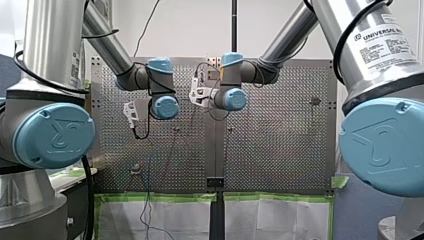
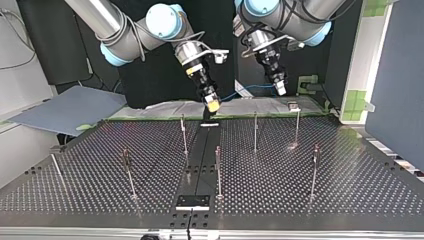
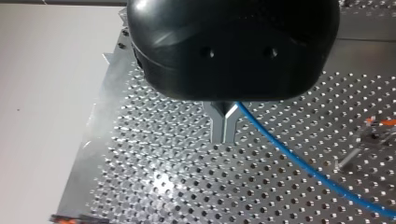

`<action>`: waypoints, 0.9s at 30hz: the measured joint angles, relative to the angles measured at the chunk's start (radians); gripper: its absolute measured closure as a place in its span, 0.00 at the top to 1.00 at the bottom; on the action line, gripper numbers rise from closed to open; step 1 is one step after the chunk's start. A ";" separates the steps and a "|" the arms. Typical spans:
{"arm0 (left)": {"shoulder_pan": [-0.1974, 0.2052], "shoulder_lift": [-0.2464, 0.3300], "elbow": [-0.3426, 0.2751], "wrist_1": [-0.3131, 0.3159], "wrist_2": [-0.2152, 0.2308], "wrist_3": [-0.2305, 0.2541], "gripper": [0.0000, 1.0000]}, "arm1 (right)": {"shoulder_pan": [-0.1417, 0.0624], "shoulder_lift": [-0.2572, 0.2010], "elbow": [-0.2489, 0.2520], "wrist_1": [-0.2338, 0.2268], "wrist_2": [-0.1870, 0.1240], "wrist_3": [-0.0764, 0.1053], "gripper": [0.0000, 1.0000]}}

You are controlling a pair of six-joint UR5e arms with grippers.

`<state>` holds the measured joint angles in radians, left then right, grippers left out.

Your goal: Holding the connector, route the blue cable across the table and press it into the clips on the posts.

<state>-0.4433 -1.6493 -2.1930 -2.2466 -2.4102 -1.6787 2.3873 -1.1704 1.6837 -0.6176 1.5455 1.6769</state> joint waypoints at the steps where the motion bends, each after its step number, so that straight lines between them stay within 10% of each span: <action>1: 0.001 0.008 0.000 -0.008 0.001 0.000 0.00 | 0.004 0.000 -0.010 0.010 -0.004 0.000 0.00; 27: 0.161 0.216 0.105 -0.209 0.137 0.023 0.00 | 0.032 0.007 -0.234 0.234 -0.025 0.024 0.00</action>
<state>-0.2824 -1.4330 -2.0880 -2.4558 -2.2730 -1.6555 2.4189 -1.1636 1.4493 -0.3834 1.5209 1.7009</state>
